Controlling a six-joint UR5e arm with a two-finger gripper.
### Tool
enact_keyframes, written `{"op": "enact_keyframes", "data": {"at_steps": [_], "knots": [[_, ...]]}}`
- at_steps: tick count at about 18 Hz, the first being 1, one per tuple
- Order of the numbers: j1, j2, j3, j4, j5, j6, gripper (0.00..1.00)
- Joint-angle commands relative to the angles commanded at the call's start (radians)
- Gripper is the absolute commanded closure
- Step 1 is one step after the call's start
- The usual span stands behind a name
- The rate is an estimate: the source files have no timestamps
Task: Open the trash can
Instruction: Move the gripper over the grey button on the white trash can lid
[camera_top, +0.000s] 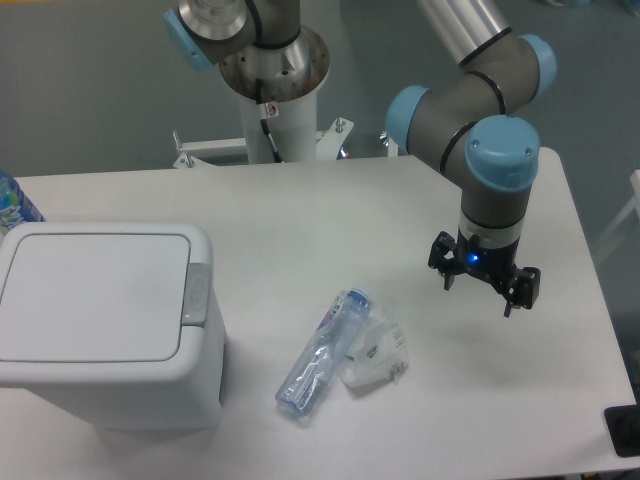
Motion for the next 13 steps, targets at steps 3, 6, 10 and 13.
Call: {"op": "enact_keyframes", "data": {"at_steps": [3,6,10,13], "knots": [[-0.009,0.008,0.009,0.000,-0.009,-0.058,0.00],[-0.043,0.032,0.017,-0.002,-0.061,-0.188,0.00],[-0.092,0.093,0.025,-0.006,-0.161,-0.478,0.00],[-0.147,0.138,0.028,-0.006,-0.222,-0.610,0.00]]}}
